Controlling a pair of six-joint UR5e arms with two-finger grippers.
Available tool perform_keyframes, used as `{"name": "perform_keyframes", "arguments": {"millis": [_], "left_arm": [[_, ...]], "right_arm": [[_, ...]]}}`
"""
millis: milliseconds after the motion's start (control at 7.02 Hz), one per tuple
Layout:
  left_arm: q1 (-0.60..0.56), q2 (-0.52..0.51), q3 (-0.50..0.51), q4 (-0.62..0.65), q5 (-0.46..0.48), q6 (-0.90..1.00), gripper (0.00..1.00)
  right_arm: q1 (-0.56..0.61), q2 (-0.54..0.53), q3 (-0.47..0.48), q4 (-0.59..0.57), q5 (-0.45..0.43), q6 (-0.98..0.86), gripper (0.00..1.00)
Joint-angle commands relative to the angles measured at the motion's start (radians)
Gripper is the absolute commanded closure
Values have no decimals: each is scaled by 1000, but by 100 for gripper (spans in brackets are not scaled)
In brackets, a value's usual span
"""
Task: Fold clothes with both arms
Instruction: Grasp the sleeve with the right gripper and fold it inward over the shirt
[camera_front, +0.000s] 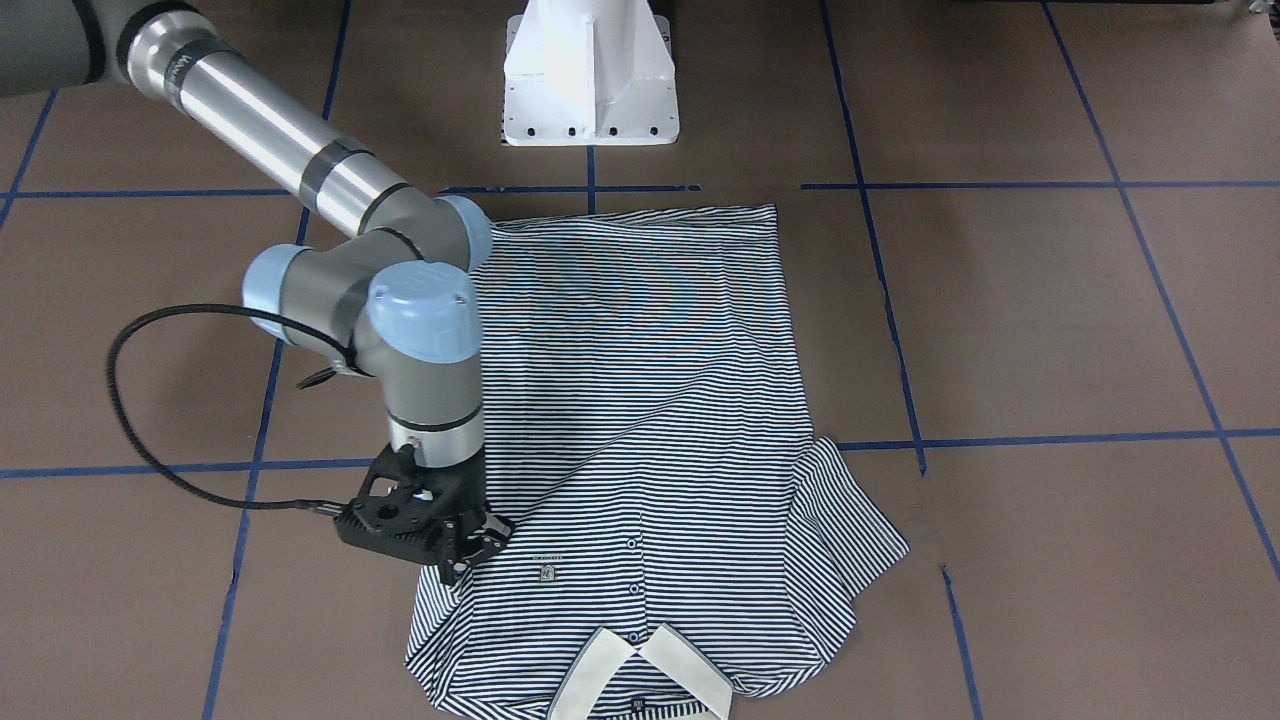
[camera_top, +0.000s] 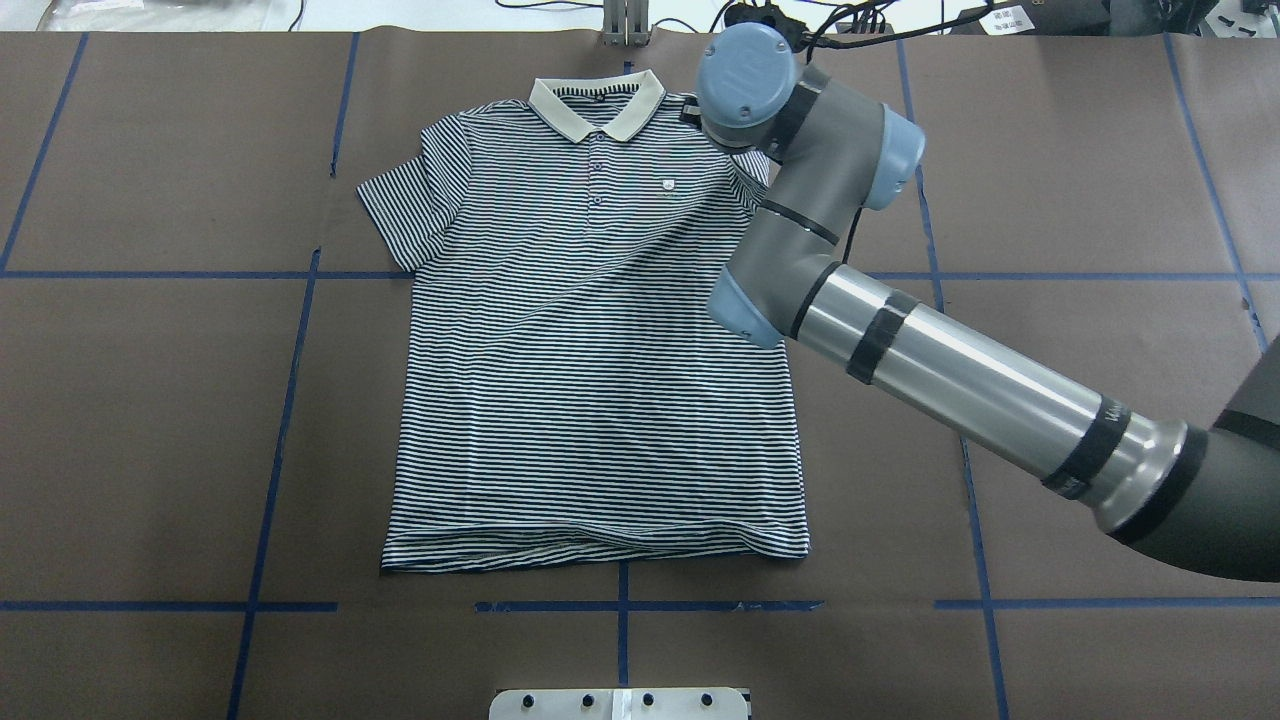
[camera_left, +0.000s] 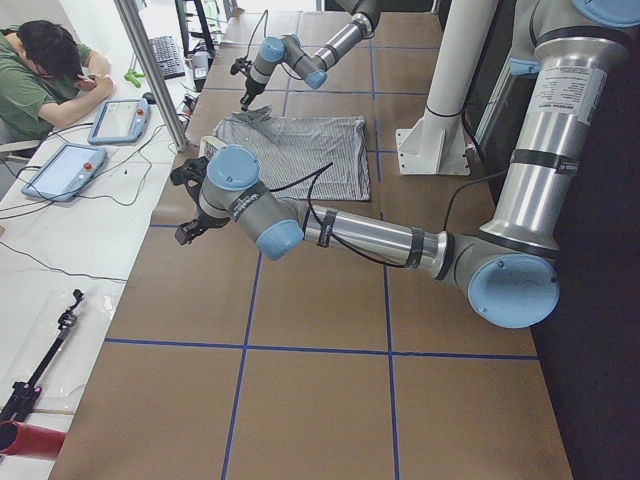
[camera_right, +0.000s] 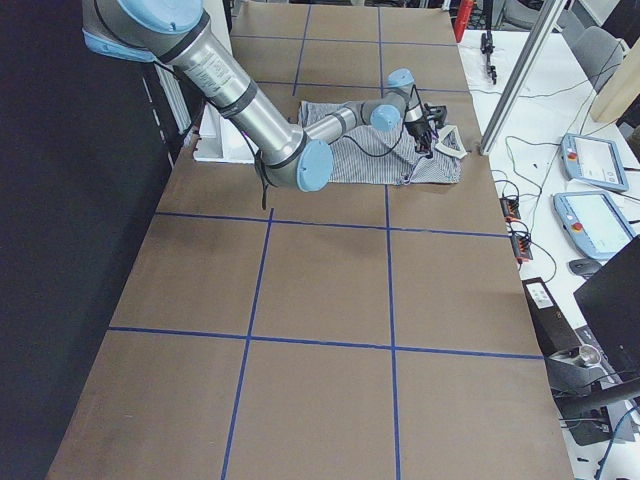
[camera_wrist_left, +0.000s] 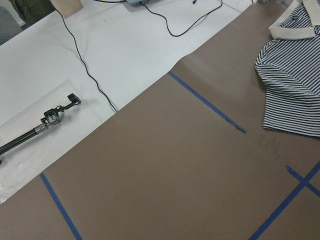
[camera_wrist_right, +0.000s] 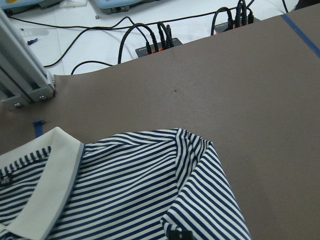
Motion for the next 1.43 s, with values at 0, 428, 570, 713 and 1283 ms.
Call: {"name": "perform_keyframes", "arguments": {"millis": [0, 428, 570, 713, 1283], "left_arm": [[0, 0, 0, 0, 0, 0, 0], [0, 2, 2, 0, 0, 0, 0], [0, 2, 2, 0, 0, 0, 0], [0, 2, 0, 0, 0, 0, 0], [115, 3, 14, -106, 6, -53, 0]], "right_arm": [[-43, 79, -85, -14, -62, 47, 100], [-71, 77, -88, -9, -98, 35, 99], [-79, 77, -87, -9, -108, 27, 1], [-76, 79, -80, -9, -110, 2, 0], [43, 76, -22, -43, 92, -185, 0]]}}
